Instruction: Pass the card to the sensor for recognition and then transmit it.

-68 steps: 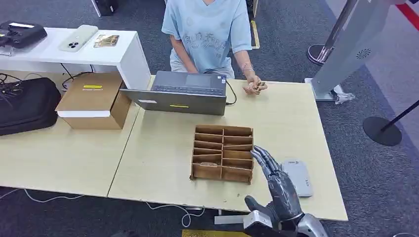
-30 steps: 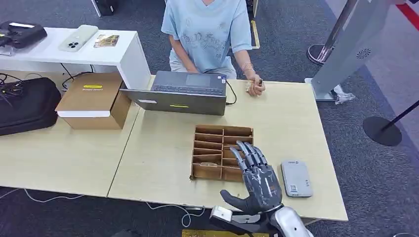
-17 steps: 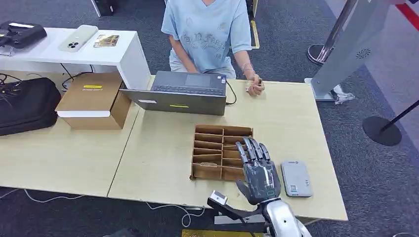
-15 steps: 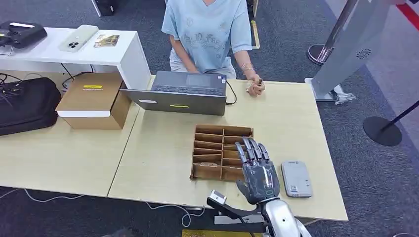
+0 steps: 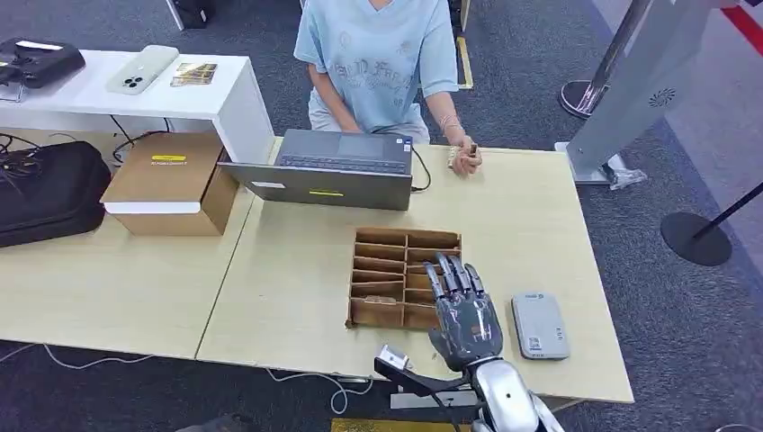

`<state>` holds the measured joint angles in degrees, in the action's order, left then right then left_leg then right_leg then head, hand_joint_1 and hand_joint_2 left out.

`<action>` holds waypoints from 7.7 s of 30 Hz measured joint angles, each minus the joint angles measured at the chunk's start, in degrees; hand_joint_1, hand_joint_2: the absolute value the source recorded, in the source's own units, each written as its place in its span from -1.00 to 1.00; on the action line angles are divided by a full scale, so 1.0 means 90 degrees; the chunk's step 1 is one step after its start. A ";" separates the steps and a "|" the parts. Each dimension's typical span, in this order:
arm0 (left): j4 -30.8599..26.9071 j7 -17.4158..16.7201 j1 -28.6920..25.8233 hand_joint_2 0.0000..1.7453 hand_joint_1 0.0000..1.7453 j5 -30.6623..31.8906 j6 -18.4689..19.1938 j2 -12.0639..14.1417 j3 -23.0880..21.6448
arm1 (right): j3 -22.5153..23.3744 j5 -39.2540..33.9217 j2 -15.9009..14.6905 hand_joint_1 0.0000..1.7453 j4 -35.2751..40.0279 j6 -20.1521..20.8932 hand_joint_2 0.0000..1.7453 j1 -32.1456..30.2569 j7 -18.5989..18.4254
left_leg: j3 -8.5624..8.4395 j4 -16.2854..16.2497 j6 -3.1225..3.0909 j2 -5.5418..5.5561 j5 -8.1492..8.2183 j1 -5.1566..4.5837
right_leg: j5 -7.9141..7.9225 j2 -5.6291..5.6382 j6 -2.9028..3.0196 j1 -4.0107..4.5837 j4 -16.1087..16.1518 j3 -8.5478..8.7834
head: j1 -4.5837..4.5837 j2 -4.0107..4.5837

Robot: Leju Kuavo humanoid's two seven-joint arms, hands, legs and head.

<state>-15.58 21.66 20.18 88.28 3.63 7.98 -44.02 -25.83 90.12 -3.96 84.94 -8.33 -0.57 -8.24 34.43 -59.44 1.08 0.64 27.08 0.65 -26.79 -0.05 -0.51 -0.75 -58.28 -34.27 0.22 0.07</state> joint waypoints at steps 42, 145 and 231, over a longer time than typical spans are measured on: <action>0.0053 0.0262 0.0038 -1.00 -1.00 -0.0015 -0.0070 0.0138 -0.0100 | 0.0002 0.0000 0.0010 -0.38 -0.0175 0.0170 1.00 0.0171 -0.0490 | 0.0000 0.0000 0.0000 0.0000 0.0000 0.0000 | 0.0000 0.0000 0.0000 0.0000 0.0000 0.0000 | 0.0000 0.0000; 0.0053 0.0328 -0.0822 -1.00 -1.00 -0.1766 -0.0981 -0.0087 0.3361 | 0.0002 0.0000 0.0039 -0.48 -0.0823 0.0104 1.00 0.0248 -0.0406 | 0.0002 0.0000 0.0000 0.0000 0.0001 0.0000 | -0.0001 0.0000 0.0000 0.0000 0.0000 -0.0001 | 0.0000 0.0000; 0.0053 0.0000 -0.1334 -1.00 -1.00 -0.5527 -0.0692 -0.0911 0.8539 | 0.0462 -0.0423 0.0289 -0.34 -0.0809 -0.0206 1.00 0.0299 0.0340 | 0.0001 0.0000 0.0002 0.0000 0.0002 0.0000 | -0.0002 0.0000 0.0000 0.0000 0.0001 -0.0001 | -0.0002 0.0000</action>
<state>-15.10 21.66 8.18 38.53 -2.60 -0.22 32.83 -21.68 86.31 -1.35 77.66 -10.19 2.12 -5.18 34.44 -59.43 1.10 0.64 27.10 0.65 -26.80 -0.05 -0.51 -0.75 -58.28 -34.27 0.20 0.07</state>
